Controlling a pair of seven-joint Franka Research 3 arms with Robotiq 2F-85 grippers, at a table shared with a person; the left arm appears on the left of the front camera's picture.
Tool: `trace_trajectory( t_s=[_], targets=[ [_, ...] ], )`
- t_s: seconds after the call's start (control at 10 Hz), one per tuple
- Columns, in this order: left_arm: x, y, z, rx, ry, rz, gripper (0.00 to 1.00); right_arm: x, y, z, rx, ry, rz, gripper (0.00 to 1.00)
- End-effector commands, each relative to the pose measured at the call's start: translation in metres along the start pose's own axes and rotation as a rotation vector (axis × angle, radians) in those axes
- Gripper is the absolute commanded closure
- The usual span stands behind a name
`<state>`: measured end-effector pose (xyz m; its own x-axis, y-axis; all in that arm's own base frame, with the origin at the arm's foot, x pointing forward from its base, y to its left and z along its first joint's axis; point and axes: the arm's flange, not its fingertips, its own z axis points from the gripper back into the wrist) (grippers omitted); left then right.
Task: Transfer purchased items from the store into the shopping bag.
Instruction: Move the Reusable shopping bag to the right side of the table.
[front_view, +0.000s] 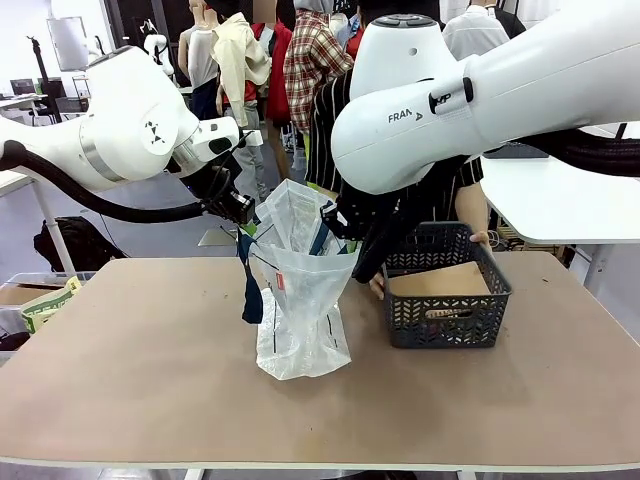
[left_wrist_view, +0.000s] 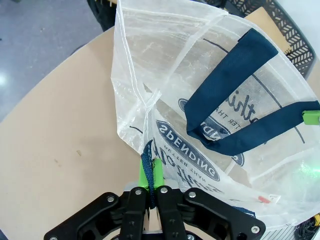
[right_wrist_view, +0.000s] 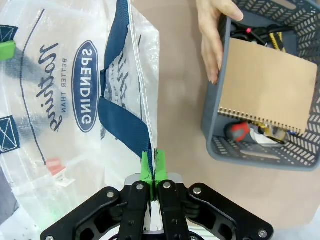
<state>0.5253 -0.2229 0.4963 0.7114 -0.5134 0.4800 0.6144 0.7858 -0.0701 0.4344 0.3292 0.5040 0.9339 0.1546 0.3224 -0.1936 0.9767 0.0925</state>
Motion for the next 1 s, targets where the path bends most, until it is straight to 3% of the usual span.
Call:
trace_trajectory(
  t_s=[0.0,0.9],
  targets=[
    [0.0010,0.0005,0.0018,0.002,0.004,-0.001,1.00,-0.0004,-0.0015,0.0015,0.005,0.000,-0.003,1.00],
    [0.0010,0.0005,0.0018,0.002,0.004,-0.001,1.00,-0.0004,-0.0015,0.0015,0.005,0.000,-0.003,1.00]
  ],
)
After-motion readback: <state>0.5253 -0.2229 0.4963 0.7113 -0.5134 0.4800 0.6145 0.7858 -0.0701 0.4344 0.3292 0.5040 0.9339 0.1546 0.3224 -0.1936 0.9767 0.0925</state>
